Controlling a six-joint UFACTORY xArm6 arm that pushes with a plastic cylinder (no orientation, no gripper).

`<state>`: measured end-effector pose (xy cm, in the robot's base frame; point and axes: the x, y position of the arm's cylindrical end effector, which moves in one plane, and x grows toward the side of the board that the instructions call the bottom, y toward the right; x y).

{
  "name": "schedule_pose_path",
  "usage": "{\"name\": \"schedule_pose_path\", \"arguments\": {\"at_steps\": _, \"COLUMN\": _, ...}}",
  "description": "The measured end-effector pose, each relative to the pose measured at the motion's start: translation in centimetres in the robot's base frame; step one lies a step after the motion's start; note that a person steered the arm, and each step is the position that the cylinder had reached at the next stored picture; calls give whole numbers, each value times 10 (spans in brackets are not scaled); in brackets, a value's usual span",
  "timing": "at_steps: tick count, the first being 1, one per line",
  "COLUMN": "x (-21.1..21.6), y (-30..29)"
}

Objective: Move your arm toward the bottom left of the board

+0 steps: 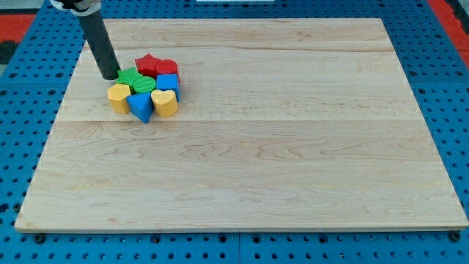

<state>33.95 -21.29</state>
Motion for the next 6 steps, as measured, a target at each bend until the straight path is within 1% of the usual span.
{"name": "schedule_pose_path", "arguments": {"at_steps": 1, "x": 4, "y": -42}}
{"name": "schedule_pose_path", "arguments": {"at_steps": 2, "x": 73, "y": -61}}
{"name": "schedule_pose_path", "arguments": {"at_steps": 3, "x": 123, "y": -54}}
{"name": "schedule_pose_path", "arguments": {"at_steps": 4, "x": 140, "y": -34}}
{"name": "schedule_pose_path", "arguments": {"at_steps": 5, "x": 175, "y": -34}}
{"name": "schedule_pose_path", "arguments": {"at_steps": 6, "x": 178, "y": -34}}
